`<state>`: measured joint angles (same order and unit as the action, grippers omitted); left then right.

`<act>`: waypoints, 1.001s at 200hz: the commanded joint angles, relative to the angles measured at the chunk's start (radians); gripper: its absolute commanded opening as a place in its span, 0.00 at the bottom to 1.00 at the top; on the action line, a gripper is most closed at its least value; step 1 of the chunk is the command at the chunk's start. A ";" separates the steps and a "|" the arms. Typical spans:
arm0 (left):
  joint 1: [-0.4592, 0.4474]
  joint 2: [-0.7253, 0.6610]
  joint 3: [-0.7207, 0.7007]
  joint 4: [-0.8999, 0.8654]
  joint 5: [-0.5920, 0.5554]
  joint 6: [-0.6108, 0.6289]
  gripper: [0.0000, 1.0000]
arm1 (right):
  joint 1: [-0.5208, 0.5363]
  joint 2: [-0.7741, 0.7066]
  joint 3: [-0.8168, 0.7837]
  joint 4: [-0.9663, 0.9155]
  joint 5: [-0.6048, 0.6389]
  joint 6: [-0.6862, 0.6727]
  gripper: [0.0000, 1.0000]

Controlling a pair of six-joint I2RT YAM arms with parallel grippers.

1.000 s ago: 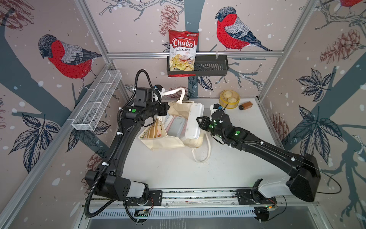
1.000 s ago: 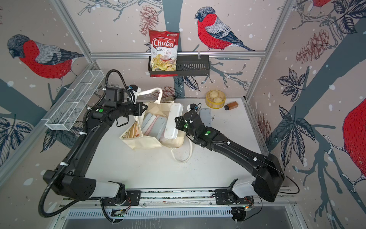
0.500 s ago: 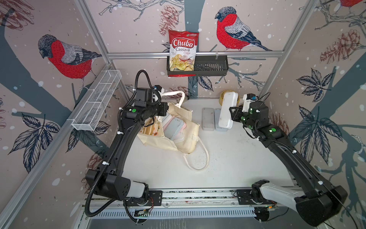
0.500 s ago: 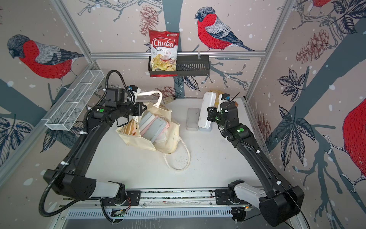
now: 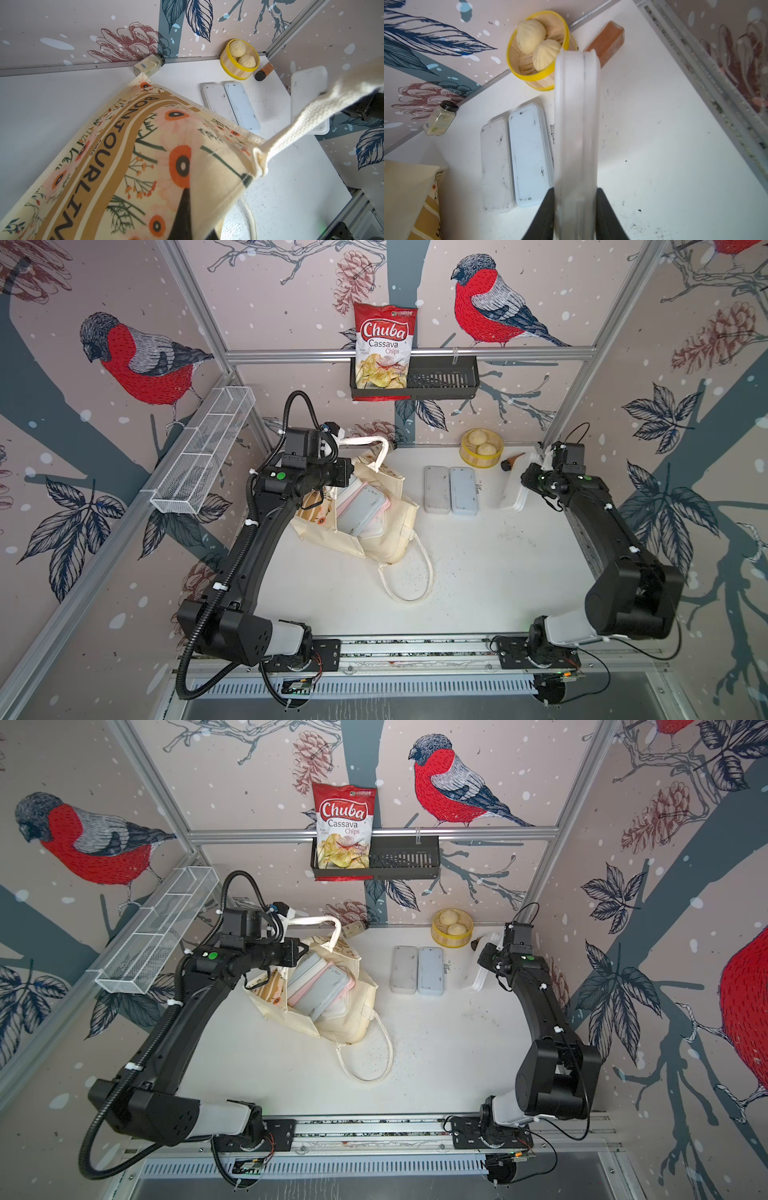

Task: Take out the pencil case from the canvas bag
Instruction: Place the pencil case at the center of the board.

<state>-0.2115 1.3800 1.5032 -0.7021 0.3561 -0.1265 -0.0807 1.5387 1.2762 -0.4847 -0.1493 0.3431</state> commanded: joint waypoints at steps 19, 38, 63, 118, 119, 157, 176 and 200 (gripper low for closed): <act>0.004 0.006 -0.021 0.040 0.032 0.003 0.00 | -0.024 0.138 0.125 -0.069 -0.060 -0.133 0.14; 0.003 0.020 -0.015 0.050 0.040 0.002 0.00 | -0.028 0.214 0.208 -0.140 -0.105 -0.220 0.15; 0.003 0.038 -0.003 0.045 0.051 0.014 0.00 | -0.030 0.296 0.294 -0.207 -0.181 -0.307 0.15; 0.005 0.088 0.020 0.047 0.071 0.025 0.00 | -0.018 0.409 0.377 -0.293 -0.187 -0.399 0.15; 0.006 0.089 0.022 0.047 0.071 0.025 0.00 | -0.018 0.409 0.376 -0.293 -0.186 -0.399 0.15; 0.006 0.128 0.063 0.029 0.121 0.035 0.00 | 0.000 0.431 0.367 -0.281 -0.203 -0.407 0.17; 0.005 0.126 0.060 0.031 0.119 0.031 0.00 | 0.006 0.447 0.347 -0.236 -0.213 -0.386 0.17; 0.005 0.110 0.054 0.025 0.109 0.031 0.00 | 0.008 0.478 0.350 -0.190 -0.265 -0.359 0.17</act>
<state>-0.2100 1.5040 1.5562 -0.6739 0.4511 -0.1047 -0.0742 1.9949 1.6260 -0.7353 -0.3504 -0.0334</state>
